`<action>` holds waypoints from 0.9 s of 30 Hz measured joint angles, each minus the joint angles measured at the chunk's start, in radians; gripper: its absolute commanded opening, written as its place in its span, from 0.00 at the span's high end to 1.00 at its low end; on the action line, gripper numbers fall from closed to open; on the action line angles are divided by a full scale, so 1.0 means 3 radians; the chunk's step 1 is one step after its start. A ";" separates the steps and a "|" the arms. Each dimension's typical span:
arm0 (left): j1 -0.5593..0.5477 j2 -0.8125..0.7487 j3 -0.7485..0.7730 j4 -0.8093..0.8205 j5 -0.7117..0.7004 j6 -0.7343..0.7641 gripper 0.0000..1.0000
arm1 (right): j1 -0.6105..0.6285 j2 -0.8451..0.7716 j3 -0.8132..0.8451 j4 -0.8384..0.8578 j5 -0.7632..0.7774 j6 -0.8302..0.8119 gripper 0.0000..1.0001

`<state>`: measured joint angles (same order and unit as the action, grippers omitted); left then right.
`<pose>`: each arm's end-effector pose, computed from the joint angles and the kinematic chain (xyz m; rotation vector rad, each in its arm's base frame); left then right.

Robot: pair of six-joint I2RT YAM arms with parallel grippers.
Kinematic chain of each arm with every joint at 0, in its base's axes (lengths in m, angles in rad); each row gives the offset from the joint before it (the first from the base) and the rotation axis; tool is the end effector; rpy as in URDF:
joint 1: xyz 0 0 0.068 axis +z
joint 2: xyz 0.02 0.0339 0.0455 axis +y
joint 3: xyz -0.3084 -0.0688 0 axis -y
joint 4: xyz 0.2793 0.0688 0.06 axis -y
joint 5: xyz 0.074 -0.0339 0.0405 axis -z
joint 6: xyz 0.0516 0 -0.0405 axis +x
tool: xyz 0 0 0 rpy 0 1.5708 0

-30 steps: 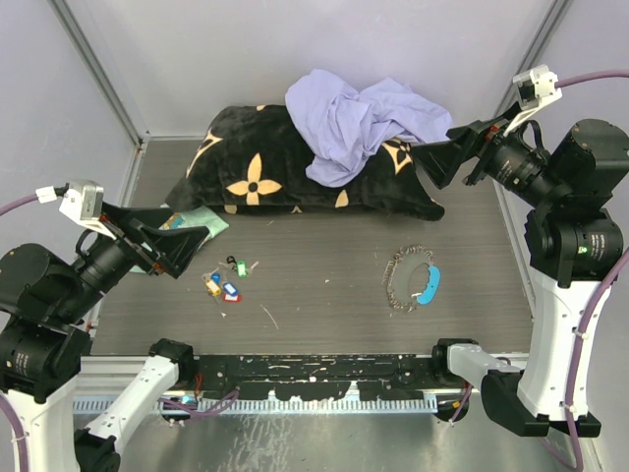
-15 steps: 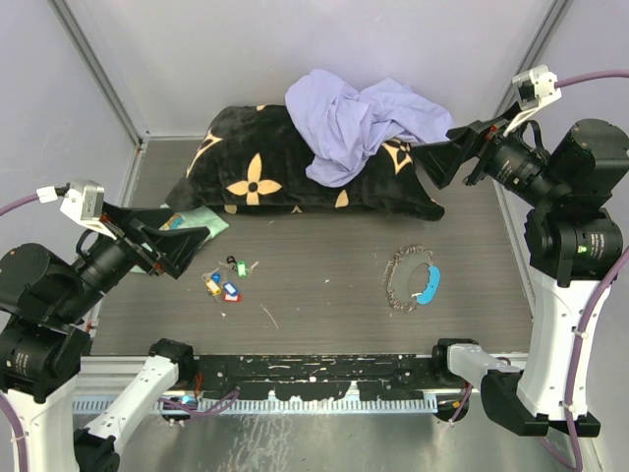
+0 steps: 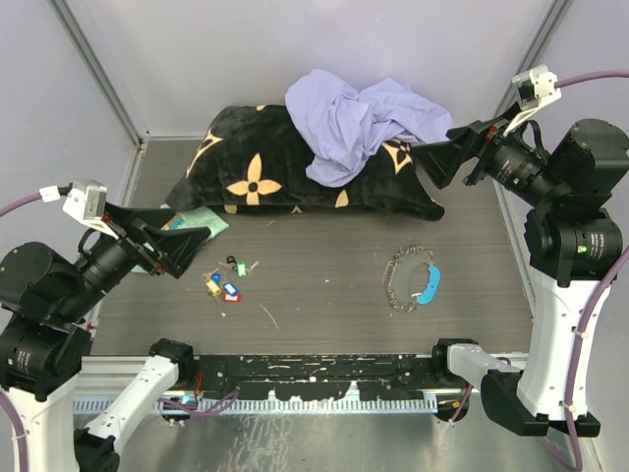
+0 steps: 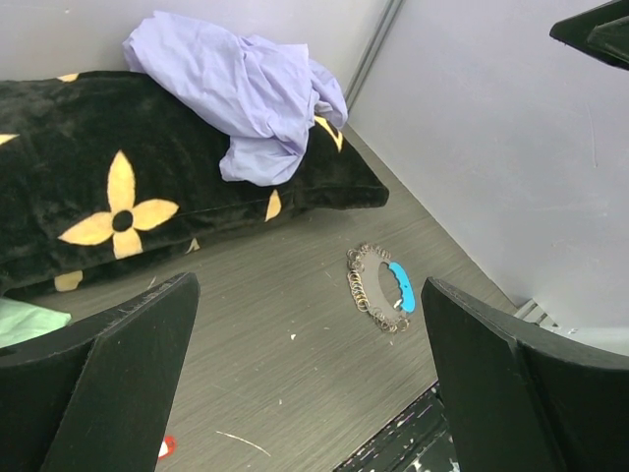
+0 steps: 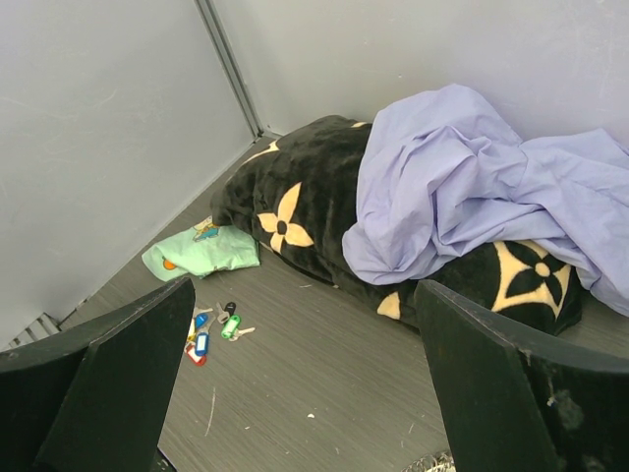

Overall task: Remove the keys from the keyring
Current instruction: Reset both arms

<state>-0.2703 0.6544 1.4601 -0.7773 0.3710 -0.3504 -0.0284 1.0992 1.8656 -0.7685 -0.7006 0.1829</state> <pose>0.0408 -0.0307 0.5477 0.2396 1.5785 -0.7727 0.1538 0.0289 0.6249 -0.3895 1.5646 0.6685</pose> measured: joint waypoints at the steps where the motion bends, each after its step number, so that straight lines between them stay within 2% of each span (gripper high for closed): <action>1: 0.0000 0.0000 -0.0004 0.0000 0.0000 0.0000 0.02 | 0.0000 0.0000 -0.0003 0.0001 0.0001 0.0000 0.00; 27: -0.0003 -0.0099 -0.0285 0.0060 0.0011 -0.0081 0.02 | -0.0001 -0.0051 -0.0254 0.0067 0.0037 -0.0066 0.00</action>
<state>-0.2710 0.6247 1.3746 -0.7593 0.3744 -0.3748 -0.0288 1.0840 1.7893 -0.7483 -0.6895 0.1631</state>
